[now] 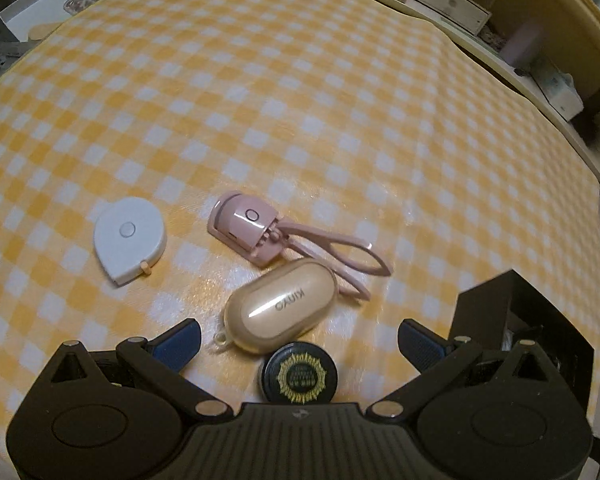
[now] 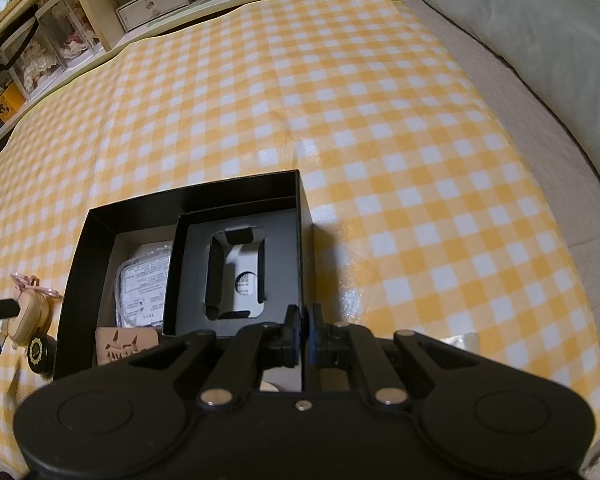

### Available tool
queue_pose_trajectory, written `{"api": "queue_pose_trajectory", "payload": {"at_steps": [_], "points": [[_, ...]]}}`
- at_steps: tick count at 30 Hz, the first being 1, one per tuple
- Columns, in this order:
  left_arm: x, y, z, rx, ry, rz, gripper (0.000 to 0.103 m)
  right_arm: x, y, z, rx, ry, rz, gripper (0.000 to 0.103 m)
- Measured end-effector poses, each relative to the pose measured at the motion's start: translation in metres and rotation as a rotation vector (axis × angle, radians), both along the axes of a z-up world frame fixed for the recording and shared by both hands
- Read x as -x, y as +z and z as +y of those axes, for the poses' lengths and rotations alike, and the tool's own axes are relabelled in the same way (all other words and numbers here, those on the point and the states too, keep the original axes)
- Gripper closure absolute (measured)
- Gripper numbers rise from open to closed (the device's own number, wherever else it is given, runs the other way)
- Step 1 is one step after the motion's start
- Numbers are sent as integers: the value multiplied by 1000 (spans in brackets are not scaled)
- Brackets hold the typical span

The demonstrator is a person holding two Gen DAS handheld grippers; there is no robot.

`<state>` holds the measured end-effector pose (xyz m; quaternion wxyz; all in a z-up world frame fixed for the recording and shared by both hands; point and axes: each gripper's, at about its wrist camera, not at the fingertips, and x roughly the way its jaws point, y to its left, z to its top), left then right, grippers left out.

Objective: Organize rigid objects
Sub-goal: 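Move the left tool to the gold earbud case, then grasp the gold earbud case with the left tool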

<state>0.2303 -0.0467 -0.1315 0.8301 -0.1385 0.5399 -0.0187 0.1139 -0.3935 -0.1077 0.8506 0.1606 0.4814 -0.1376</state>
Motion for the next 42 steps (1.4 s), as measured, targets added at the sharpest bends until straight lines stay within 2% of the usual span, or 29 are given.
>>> {"api": "queue_pose_trajectory", "payload": {"at_steps": [3,8,10,13,17,20,25,28,33,36,40,42], "points": [[-5,-7,-2,-22,34,-3,0,-1,0,1,4,4,3,98],[-17,-20,1,-15,115,16,2,-1,-1,1,6,7,6,98],[-19,-23,1,-28,117,12,8,-2,-2,0,3,7,9,98],[-22,-27,-1,-73,98,6,12,-3,-3,-1,2,8,12,98],[-24,-29,2,-62,103,0,15,-4,-4,-1,4,9,13,98],[-26,-28,6,-44,113,-5,21,-4,-4,-1,5,9,14,98],[-26,-22,12,-3,111,-18,44,-4,-4,-1,6,10,16,98],[-24,-18,13,-18,91,-25,51,-4,-4,-1,5,9,15,98],[-23,-14,11,-38,59,-20,54,-4,-4,-1,8,11,16,98],[-19,-10,11,-48,15,-13,54,-4,-5,0,7,11,16,97],[-19,-4,8,-57,-82,12,45,-4,-5,0,6,11,16,97],[-16,1,3,-106,-156,11,45,-4,-5,0,7,11,16,97]]}}
